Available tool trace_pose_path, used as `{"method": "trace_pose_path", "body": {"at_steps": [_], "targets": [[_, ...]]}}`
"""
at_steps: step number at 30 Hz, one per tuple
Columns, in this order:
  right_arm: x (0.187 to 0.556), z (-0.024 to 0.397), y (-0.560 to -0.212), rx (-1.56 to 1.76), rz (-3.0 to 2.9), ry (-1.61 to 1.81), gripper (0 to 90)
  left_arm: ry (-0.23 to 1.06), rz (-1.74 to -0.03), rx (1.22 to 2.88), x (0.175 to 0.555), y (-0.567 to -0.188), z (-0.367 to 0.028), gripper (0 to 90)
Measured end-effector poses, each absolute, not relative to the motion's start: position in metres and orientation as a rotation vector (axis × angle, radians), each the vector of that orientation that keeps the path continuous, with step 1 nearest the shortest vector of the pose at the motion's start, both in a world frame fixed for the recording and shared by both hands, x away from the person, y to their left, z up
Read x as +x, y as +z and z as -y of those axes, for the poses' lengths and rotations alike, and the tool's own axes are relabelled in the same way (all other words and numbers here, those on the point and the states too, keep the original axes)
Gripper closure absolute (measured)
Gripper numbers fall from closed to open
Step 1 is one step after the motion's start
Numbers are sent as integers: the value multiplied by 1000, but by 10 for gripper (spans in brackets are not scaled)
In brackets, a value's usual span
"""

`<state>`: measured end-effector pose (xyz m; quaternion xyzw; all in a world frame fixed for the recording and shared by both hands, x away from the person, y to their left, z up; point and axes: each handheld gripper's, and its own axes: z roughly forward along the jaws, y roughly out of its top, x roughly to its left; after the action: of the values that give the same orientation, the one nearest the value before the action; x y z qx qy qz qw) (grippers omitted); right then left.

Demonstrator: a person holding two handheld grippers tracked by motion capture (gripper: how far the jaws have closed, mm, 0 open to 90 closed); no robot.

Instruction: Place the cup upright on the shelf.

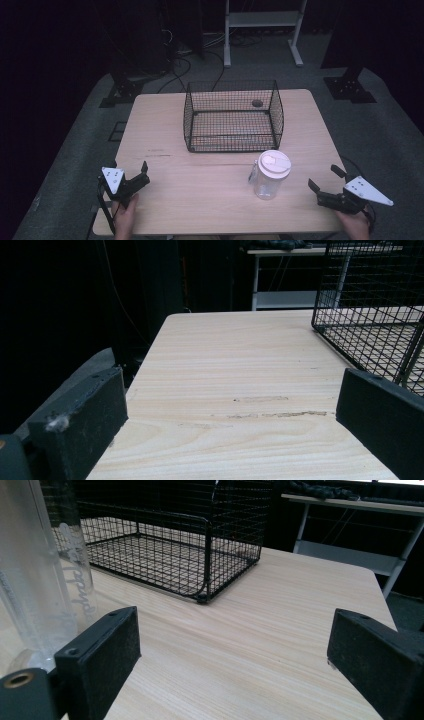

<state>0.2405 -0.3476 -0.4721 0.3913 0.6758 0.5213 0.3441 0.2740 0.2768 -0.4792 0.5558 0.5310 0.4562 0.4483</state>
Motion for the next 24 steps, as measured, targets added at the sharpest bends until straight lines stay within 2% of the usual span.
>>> {"method": "trace_pose_path", "body": {"at_steps": [9, 11, 24], "targets": [[238, 340, -468, 979, -1795, 1367, 57, 1131, -1309, 1373, 273, -479, -277, 0], [236, 337, -465, 966, -1806, 1383, 29, 1129, -1307, 1374, 273, -479, -277, 0], [223, 306, -437, 812, -1867, 1480, 11, 1132, -1299, 1371, 273, -479, -277, 0]]}}
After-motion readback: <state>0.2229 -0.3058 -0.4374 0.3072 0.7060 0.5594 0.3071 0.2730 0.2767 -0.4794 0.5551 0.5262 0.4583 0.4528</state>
